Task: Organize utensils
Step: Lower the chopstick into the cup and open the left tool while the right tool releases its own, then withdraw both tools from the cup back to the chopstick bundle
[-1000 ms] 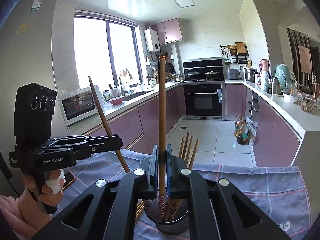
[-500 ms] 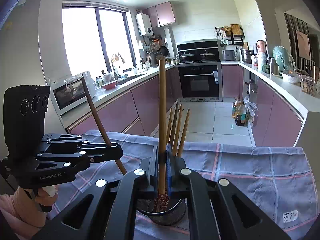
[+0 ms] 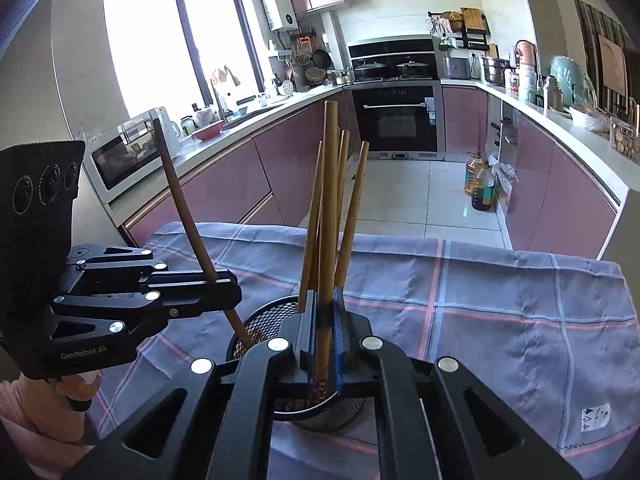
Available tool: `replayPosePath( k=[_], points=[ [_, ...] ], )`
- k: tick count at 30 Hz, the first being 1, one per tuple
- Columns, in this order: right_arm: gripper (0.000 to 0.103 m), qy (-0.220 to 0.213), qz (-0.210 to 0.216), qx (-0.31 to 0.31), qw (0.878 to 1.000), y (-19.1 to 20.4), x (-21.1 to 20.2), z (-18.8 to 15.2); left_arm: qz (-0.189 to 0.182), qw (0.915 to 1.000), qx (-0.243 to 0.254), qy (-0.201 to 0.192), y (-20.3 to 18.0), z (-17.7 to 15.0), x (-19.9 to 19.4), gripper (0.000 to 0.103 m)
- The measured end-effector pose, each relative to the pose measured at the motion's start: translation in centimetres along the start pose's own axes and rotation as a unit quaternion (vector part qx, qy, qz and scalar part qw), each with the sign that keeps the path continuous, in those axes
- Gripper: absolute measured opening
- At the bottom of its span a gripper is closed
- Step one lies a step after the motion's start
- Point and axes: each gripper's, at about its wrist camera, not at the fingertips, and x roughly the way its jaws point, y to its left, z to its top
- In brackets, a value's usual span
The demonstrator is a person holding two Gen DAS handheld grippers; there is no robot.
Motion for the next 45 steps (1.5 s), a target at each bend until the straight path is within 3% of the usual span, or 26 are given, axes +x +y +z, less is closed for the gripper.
replayPosePath(
  k=[12,16,21,23,26,28,32,36,39,42,45],
  points=[
    [0.010,-0.004,-0.003,0.028,1.000,-1.1,0.9,0.1,0.011,0.9999,-0.007,0.005,0.5,0.2,1.4,0.009],
    [0.023,-0.008,-0.009,0.031,0.999,-1.2,0.9,0.2,0.017,0.9998,-0.010,-0.001,0.6,-0.2,0.9,0.010],
    [0.023,-0.018,-0.009,0.037,0.999,-1.2,0.4,0.1,0.026,0.9993,-0.021,-0.017,1.2,-1.1,-0.4,0.013],
    [0.028,-0.025,-0.005,0.036,0.999,-0.9,-0.1,-0.1,0.033,0.9988,-0.024,-0.026,1.4,-1.7,-1.1,0.016],
    [0.034,-0.037,0.006,0.024,0.999,-0.1,-1.3,-0.5,0.049,0.9976,-0.024,-0.043,1.9,-2.7,-2.6,0.024],
    [0.039,-0.047,0.015,0.015,0.999,0.7,-2.3,-0.8,0.054,0.9967,-0.028,-0.053,2.3,-3.6,-3.7,0.038],
    [0.045,-0.066,0.039,-0.001,0.997,2.5,-4.1,-1.9,0.067,0.9949,-0.042,-0.062,3.4,-5.6,-5.2,0.044],
    [0.057,-0.065,0.068,-0.021,0.995,4.6,-4.9,-3.7,0.086,0.9932,-0.051,-0.060,4.1,-7.9,-6.0,0.060],
    [0.058,-0.040,0.089,-0.020,0.995,5.9,-4.2,-5.4,0.095,0.9923,-0.063,-0.050,4.7,-9.7,-6.3,0.075],
    [0.058,-0.006,0.094,-0.005,0.996,6.3,-2.5,-7.1,0.099,0.9915,-0.075,-0.038,5.3,-11.3,-6.2,0.080],
    [0.060,0.029,0.085,0.011,0.996,6.6,-0.4,-8.5,0.123,0.9891,-0.076,-0.027,5.4,-12.7,-5.8,0.096]
  ],
)
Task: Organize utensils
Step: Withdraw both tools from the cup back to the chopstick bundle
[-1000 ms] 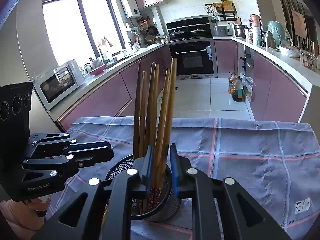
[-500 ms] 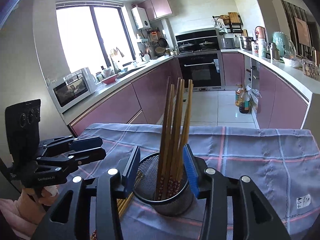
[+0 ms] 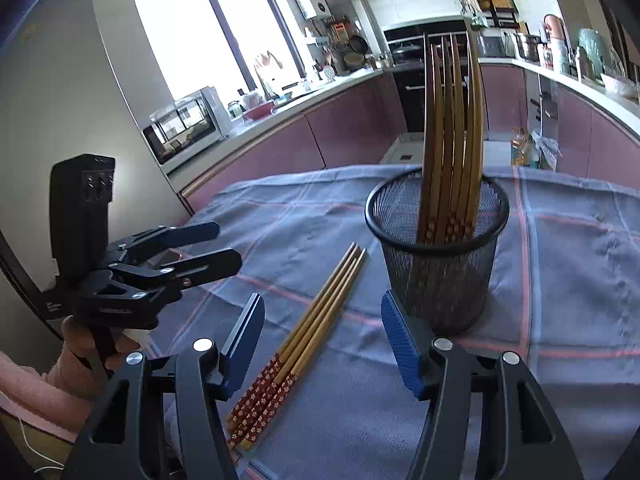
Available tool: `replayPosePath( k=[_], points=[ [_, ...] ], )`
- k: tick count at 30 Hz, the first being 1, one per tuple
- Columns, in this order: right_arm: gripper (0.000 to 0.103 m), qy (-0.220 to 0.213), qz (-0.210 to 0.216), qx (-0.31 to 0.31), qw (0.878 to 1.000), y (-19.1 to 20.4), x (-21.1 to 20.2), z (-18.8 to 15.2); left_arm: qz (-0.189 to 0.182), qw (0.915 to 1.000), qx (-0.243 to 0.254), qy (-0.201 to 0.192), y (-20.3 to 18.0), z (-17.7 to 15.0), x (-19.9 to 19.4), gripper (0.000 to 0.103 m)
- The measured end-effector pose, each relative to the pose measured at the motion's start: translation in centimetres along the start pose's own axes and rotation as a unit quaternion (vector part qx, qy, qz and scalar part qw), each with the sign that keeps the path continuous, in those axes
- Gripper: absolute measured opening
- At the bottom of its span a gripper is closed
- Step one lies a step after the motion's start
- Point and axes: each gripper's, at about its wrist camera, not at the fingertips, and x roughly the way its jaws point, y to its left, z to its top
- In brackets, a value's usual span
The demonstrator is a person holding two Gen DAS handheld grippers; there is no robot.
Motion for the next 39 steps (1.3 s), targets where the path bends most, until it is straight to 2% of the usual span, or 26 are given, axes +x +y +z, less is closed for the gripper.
replayPosePath(
  k=[2,7,11,21,39],
  points=[
    [0.066,0.011,-0.011,0.001,1.000,0.2,1.0,-0.7,0.008,1.0000,-0.001,0.005,0.2,-0.7,0.2,0.096],
    [0.067,0.030,-0.031,-0.003,0.999,0.6,2.7,-1.3,0.035,0.9992,0.001,0.020,0.5,-2.2,0.9,0.097],
    [0.069,0.039,-0.048,-0.012,0.998,1.1,3.5,-1.6,0.034,0.9989,0.003,0.032,0.1,-2.8,1.5,0.097],
    [0.069,0.056,-0.077,-0.028,0.995,1.7,4.6,-2.2,0.050,0.9973,0.009,0.053,0.1,-3.8,2.6,0.096],
    [0.063,0.083,-0.101,-0.043,0.990,2.2,6.1,-2.6,0.042,0.9965,0.020,0.070,0.4,-4.2,3.8,0.091]
  ],
)
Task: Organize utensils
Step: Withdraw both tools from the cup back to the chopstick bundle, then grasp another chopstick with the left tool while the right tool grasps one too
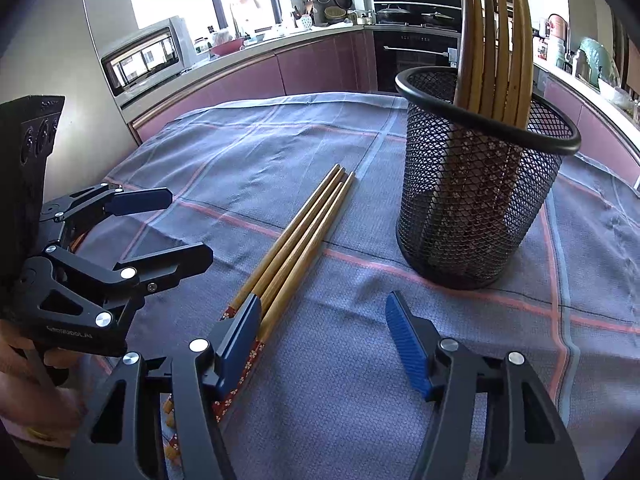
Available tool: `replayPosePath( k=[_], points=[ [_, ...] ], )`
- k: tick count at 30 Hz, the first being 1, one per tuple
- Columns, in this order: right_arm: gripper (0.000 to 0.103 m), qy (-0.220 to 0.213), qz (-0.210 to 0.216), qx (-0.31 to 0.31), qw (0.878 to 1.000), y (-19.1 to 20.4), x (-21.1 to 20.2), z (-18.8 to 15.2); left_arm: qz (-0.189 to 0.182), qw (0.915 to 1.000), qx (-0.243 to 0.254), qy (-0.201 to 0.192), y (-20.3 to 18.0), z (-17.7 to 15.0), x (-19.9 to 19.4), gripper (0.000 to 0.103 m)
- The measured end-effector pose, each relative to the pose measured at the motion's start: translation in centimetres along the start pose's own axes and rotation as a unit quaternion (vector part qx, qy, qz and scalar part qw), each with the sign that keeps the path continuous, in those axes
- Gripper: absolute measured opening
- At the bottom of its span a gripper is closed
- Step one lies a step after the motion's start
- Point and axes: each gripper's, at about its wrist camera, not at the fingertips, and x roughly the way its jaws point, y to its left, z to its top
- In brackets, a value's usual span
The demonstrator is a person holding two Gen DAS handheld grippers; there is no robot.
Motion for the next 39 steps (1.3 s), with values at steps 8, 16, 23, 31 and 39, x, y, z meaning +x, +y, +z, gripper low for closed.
replayPosePath(
  k=[8,16,23,31,39],
  points=[
    [0.052,0.004,-0.015,-0.005,1.000,0.0,0.2,0.1,-0.003,1.0000,0.001,0.004,0.1,0.1,0.4,0.087],
    [0.048,0.005,-0.002,0.009,1.000,-0.9,-0.1,-0.1,-0.015,0.9996,0.012,0.019,-0.6,0.5,1.6,0.085],
    [0.048,0.003,0.006,0.013,1.000,-1.1,0.0,-0.1,-0.021,0.9988,0.022,0.038,-1.5,0.9,3.1,0.083],
    [0.048,0.002,0.011,0.015,1.000,-1.4,-0.1,-0.2,-0.031,0.9984,0.021,0.042,-1.8,1.3,3.8,0.077],
    [0.048,0.005,0.007,0.005,1.000,-1.1,-0.1,0.1,-0.017,0.9984,0.026,0.047,-2.0,1.0,4.1,0.066]
  ],
)
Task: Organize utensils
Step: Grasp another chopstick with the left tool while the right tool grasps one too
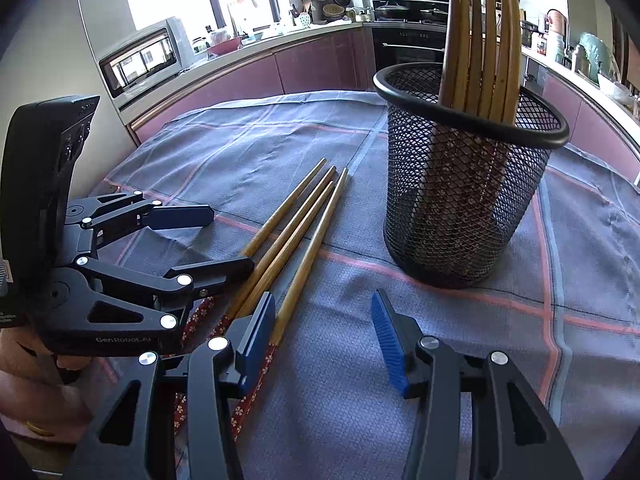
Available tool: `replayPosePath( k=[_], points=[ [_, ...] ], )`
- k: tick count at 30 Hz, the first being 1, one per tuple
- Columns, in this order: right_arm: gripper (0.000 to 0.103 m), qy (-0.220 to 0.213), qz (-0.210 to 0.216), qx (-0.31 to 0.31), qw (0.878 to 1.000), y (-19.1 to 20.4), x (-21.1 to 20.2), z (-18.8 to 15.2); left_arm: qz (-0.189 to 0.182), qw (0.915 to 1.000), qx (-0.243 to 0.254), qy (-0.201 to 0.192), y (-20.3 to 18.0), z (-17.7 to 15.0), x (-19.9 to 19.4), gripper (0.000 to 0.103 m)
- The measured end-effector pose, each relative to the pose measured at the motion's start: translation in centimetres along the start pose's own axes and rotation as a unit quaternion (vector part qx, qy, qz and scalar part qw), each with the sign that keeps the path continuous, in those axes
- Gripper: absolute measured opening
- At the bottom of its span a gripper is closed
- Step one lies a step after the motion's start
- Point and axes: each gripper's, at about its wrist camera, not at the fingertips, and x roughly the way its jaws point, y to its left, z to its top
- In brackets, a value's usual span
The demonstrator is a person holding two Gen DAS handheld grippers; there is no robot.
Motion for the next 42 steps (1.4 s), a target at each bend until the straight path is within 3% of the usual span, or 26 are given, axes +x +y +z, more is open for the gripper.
replayPosePath(
  k=[8,15,23,34,42],
  points=[
    [0.040,0.002,0.004,-0.013,1.000,1.0,0.6,0.8,-0.007,0.9998,-0.019,-0.003,0.7,0.1,-0.3,0.053],
    [0.031,0.006,0.002,-0.016,1.000,1.4,1.5,1.4,-0.026,0.9993,-0.027,-0.002,0.8,0.6,0.1,0.034],
    [0.011,0.004,0.015,0.008,1.000,0.5,1.6,1.4,-0.047,0.9981,-0.040,-0.001,0.6,0.6,0.3,0.012],
    [0.005,-0.018,0.037,0.037,0.998,-0.3,0.5,1.0,-0.060,0.9963,-0.061,-0.011,0.9,-0.2,-0.8,0.007],
    [0.006,-0.002,0.052,0.016,0.999,0.6,0.9,0.9,-0.075,0.9965,-0.038,-0.003,0.3,-0.9,-1.4,0.007]
  ],
)
